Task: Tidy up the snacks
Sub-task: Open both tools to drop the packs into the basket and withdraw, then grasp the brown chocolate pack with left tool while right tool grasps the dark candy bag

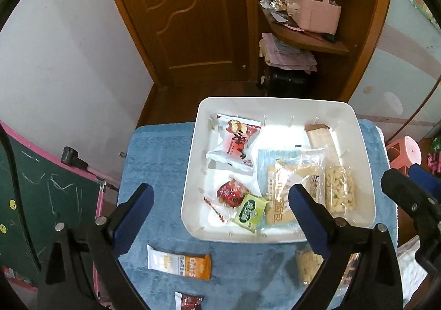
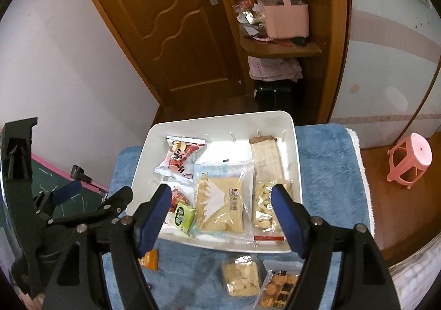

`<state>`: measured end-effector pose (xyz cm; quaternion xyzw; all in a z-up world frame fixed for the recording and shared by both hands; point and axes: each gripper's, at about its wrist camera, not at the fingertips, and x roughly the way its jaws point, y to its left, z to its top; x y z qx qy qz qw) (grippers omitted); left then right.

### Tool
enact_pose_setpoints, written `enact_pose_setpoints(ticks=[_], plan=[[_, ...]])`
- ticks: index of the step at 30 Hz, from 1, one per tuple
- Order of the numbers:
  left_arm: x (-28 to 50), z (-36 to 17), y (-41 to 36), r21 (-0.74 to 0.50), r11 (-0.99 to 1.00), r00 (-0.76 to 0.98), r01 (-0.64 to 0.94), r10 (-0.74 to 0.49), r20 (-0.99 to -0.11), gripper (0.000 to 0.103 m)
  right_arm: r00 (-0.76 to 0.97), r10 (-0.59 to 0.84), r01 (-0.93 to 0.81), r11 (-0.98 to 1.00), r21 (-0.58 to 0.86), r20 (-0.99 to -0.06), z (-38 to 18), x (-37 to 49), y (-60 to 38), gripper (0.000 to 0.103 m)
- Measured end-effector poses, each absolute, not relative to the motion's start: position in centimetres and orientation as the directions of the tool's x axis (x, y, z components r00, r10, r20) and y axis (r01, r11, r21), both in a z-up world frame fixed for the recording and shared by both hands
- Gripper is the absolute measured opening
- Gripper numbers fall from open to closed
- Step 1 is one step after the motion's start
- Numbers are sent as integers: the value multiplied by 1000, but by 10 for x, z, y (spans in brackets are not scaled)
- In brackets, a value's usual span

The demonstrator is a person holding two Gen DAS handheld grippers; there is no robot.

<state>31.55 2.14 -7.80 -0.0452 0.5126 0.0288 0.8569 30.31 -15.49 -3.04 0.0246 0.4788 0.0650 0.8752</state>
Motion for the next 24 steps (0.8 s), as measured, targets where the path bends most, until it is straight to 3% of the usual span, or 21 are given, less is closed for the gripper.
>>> enact_pose_setpoints(ticks=[24], plan=[[201,-39,51,-88,996,543,-34,-56,-838,98,566,160,-145,985,93,-809,-5,191,-116,75]])
